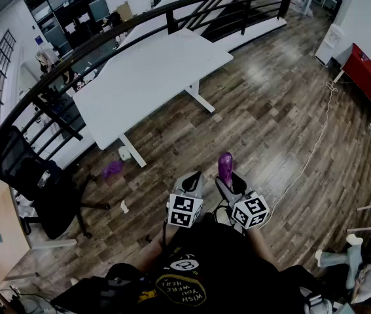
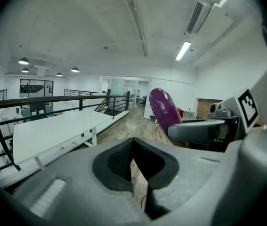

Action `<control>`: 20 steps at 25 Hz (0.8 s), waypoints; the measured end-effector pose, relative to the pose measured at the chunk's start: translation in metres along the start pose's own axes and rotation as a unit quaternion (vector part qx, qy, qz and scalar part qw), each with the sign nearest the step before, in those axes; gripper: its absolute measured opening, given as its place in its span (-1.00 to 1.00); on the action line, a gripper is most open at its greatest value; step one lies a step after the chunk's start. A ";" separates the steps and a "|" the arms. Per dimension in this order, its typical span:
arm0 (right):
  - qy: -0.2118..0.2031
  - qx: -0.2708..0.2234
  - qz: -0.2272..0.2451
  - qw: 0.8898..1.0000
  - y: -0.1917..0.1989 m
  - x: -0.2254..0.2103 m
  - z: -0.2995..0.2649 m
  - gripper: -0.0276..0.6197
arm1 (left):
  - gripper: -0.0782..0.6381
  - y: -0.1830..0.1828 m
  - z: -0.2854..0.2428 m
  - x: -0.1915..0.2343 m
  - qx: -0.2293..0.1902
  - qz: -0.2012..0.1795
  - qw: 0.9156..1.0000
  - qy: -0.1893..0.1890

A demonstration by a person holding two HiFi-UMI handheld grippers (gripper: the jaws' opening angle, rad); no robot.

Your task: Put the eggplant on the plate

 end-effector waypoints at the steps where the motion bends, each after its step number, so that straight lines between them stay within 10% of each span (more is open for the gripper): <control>1: -0.002 -0.001 -0.001 1.000 -0.001 -0.001 0.000 -0.31 | -0.77 0.000 -0.001 0.000 0.003 -0.001 1.000 0.000; 20: -0.061 -0.034 -0.017 0.997 -0.014 -0.055 0.012 -0.30 | -0.77 -0.012 -0.048 -0.032 -0.004 0.004 0.999 -0.037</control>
Point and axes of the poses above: the fingertips, and each gripper's own axes: z backward along the fingers, x to its left, y out of its underside, the point moved 4 cm from there along z, backward along the fingers, and after that the axes turned 9 degrees about -y, right-handed, at the moved point
